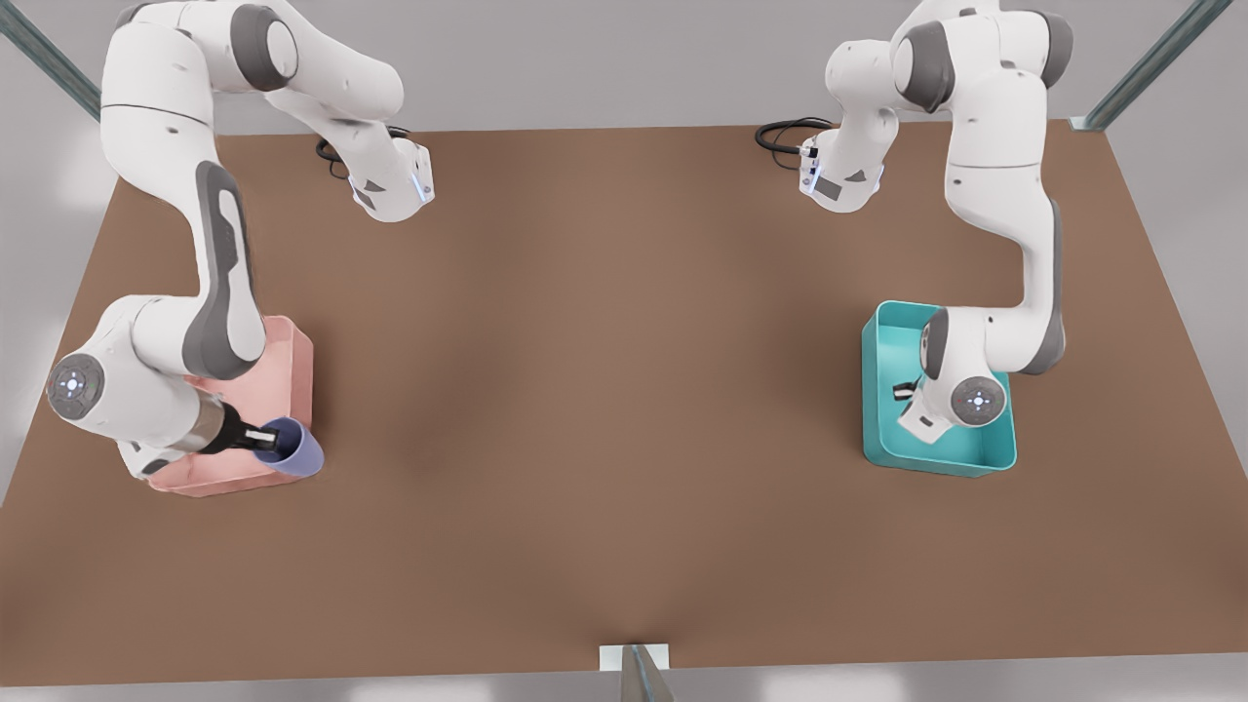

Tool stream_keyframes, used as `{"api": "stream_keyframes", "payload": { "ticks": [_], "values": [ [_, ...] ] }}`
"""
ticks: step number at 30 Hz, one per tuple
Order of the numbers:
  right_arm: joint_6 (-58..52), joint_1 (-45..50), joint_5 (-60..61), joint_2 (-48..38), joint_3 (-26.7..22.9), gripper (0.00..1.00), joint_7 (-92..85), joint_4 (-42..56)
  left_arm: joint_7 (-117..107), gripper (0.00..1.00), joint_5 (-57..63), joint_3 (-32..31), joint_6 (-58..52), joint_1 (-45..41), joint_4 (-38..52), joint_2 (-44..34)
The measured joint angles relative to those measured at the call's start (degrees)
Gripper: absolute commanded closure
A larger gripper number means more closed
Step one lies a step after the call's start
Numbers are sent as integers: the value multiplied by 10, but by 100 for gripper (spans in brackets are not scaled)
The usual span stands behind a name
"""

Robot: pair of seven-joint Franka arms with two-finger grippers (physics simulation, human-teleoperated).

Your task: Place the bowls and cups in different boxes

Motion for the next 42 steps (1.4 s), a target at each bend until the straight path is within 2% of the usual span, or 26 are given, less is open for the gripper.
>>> {"api": "stream_keyframes", "payload": {
  "ticks": [1,2,3,4,6,10,13,20,21,22,27,31,37,40,42],
  "values": [
    [-11,-25,-5,-17,-1,79,-15,-16,1,52,-1,0,7,0,0,3],
    [-20,-44,-13,-27,-2,79,-29,-25,3,7,-2,0,14,1,0,4],
    [-27,-58,-23,-31,-3,79,-43,-34,4,0,-3,0,18,1,1,-3],
    [-33,-67,-34,-30,-3,79,-56,-40,6,0,-10,0,14,2,12,-20],
    [-40,-79,-52,-15,-4,79,-81,-46,8,0,-24,-5,-39,7,101,-58],
    [-7,-89,-68,62,-7,79,-123,-42,15,0,-38,-120,-178,6,264,-128],
    [32,-94,-72,102,-7,79,-148,-33,22,0,-36,-146,-266,5,341,-134],
    [94,-102,-73,134,-7,78,-193,-33,33,0,-32,-156,-386,6,387,-130],
    [98,-103,-73,136,-7,36,-198,-34,35,0,-31,-156,-396,6,387,-130],
    [101,-103,-75,137,-7,0,-201,-36,36,0,-30,-156,-404,6,388,-130],
    [101,-104,-95,126,-3,0,-200,-29,41,0,-27,-156,-431,8,388,-131],
    [59,-99,-76,90,9,0,-211,5,44,0,-26,-156,-442,9,388,-131],
    [-95,-29,-48,59,29,0,-193,171,48,0,-25,-156,-460,10,388,-131],
    [-165,-4,-41,27,32,0,-161,181,49,0,-25,-155,-464,11,388,-131],
    [-203,-2,-40,-33,33,0,-144,156,50,0,-25,-154,-466,11,388,-131]
  ]
}}
